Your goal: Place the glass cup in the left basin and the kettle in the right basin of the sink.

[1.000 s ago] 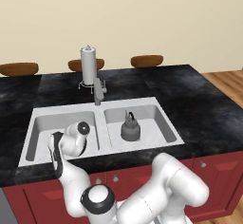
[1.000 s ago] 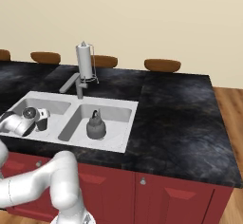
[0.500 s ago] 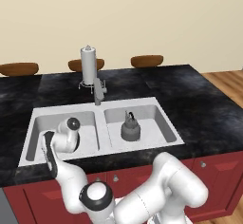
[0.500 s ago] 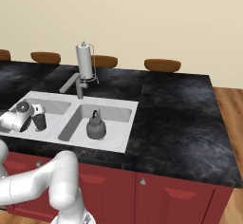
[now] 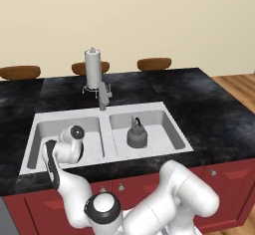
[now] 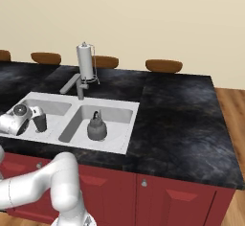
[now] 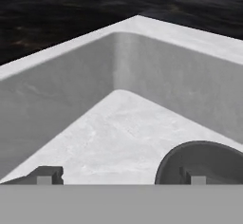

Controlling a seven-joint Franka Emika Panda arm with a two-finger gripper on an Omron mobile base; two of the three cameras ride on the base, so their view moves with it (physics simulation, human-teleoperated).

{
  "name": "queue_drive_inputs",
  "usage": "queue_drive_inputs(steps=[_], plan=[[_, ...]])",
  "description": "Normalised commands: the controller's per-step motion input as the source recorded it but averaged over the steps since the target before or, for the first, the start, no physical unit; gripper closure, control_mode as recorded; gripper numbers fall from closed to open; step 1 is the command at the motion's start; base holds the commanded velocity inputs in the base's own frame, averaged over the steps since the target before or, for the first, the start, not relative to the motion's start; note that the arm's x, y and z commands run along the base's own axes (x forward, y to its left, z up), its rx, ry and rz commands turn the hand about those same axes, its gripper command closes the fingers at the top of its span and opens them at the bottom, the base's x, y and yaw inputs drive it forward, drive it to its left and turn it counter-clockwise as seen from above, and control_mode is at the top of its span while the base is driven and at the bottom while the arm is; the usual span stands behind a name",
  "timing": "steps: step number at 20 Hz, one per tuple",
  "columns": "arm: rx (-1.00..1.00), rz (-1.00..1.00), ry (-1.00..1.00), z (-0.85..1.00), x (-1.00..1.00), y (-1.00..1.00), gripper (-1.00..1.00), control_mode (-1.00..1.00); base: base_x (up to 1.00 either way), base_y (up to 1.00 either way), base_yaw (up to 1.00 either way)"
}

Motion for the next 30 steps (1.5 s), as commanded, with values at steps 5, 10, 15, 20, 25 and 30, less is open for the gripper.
queue_drive_inputs(steps=[5,10,15,20,25,30], plan=[[0.0,0.01,-0.06,0.4,-0.09,-0.1,-1.0,-1.0,0.0,0.0,0.0],[0.0,0.0,-0.1,0.72,-0.06,-0.09,-1.0,-1.0,0.0,0.0,0.0],[0.0,0.01,-0.07,0.63,-0.02,-0.07,-1.0,-1.0,0.0,0.0,0.0],[0.01,0.03,-0.01,0.38,-0.02,-0.14,-1.0,-1.0,0.0,0.0,0.0],[0.04,0.04,0.0,0.3,-0.13,-0.21,-1.0,-1.0,0.0,0.0,0.0],[0.03,0.05,0.0,0.18,-0.29,-0.27,-1.0,-1.0,0.0,0.0,0.0]])
